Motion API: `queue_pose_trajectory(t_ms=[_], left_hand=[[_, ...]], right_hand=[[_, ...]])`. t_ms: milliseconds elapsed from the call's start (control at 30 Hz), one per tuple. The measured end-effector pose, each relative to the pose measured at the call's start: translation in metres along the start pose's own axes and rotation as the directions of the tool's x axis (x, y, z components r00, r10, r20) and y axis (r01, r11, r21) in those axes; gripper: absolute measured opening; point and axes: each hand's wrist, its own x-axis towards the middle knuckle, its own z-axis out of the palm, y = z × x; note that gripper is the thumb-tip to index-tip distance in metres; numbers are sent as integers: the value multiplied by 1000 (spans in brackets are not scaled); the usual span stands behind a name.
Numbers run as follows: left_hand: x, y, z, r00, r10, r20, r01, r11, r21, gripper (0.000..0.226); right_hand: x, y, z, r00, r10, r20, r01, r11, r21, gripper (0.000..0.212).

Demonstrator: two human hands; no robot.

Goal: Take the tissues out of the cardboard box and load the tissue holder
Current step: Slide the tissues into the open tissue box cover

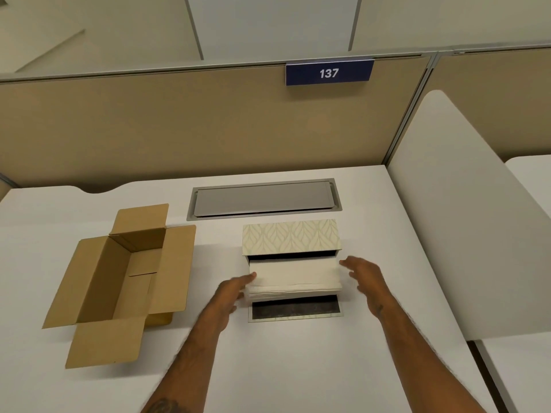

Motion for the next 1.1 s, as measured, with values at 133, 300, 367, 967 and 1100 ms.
queue_pose_trajectory(t_ms=[133, 300, 367, 967, 1100], left_hand=[[1, 42, -12, 954, 139, -267, -155, 987, -39, 55], [7, 77, 5, 874, 389, -291, -300, 904, 305, 39], [10, 78, 7, 868, 424, -258, -310, 869, 385, 38], [-21, 33, -10, 846, 509, -160, -340, 745, 574, 25], [-30, 17, -9, 847, 515, -131, -317, 686, 655, 18]], right_hand=[[-2, -40, -5, 968, -211, -135, 195, 973, -121, 43], [5, -67, 4, 947, -320, -28, 281, 868, -409, 41], [9, -67, 6, 960, -279, 5, 247, 840, -482, 41], [-21, -29, -8, 924, -316, 216, 376, 650, -660, 78], [-29, -10, -8, 927, -301, 226, 371, 633, -679, 74]])
